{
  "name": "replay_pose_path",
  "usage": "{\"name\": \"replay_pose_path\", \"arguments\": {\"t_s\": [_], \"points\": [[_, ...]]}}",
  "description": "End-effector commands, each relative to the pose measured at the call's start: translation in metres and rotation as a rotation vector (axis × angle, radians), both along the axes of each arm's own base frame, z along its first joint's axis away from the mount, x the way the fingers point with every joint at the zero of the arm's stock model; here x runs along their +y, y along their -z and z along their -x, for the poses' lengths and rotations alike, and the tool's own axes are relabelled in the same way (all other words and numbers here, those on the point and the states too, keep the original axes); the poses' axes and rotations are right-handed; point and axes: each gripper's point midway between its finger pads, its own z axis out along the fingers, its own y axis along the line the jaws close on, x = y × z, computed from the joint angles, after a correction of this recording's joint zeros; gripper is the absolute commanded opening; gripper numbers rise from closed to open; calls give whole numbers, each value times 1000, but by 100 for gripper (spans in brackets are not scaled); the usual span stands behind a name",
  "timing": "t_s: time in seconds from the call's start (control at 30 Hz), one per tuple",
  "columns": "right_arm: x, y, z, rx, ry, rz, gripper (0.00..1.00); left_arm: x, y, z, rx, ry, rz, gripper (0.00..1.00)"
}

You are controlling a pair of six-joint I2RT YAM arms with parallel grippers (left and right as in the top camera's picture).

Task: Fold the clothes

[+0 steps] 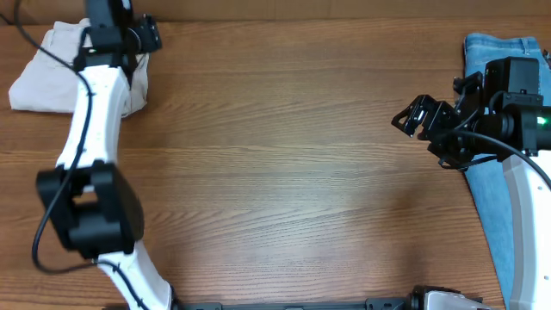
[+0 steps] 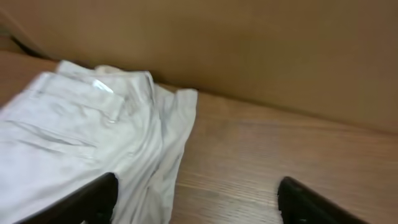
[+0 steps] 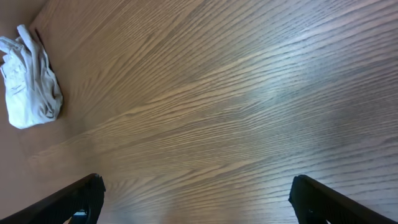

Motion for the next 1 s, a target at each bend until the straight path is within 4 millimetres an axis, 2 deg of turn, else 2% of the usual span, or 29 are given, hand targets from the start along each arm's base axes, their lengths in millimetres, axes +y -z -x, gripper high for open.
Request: {"name": "replay_pose_path", "arguments": {"t_s": [0.0, 0.07, 0.13, 0.27, 0.33, 0.43, 0.6, 0.63, 0.67, 0.73, 0.87, 0.97], "points": [[1, -4, -4, -17, 30, -21, 100, -6, -44, 17, -50, 30, 8, 94], [2, -15, -7, -68, 33, -30, 100, -13, -63, 25, -76, 56, 22, 100], [2, -27, -6, -123, 32, -24, 100, -21, -85, 35, -109, 92, 42, 100], [2, -54, 11, -225, 32, -3, 100, -43, -125, 69, -145, 161, 119, 100], [-3, -65, 31, -254, 56, 42, 100, -46, -141, 93, -140, 154, 141, 100], [-15, -76, 68, -282, 105, 127, 100, -51, -155, 120, -129, 155, 154, 100], [-21, -97, 126, -393, 152, 199, 100, -66, -149, 156, -36, 201, 211, 100], [-20, -100, 139, -420, 156, 202, 100, -69, -144, 161, -7, 209, 226, 100], [-18, -105, 159, -464, 159, 204, 100, -72, -132, 169, 50, 208, 243, 100], [-16, -108, 181, -517, 166, 208, 100, -72, -123, 174, 95, 203, 251, 100], [-17, -116, 207, -614, 192, 230, 100, -72, -120, 174, 108, 201, 254, 100], [-17, -112, 218, -615, 198, 238, 100, -72, -120, 174, 108, 202, 254, 100]]}}
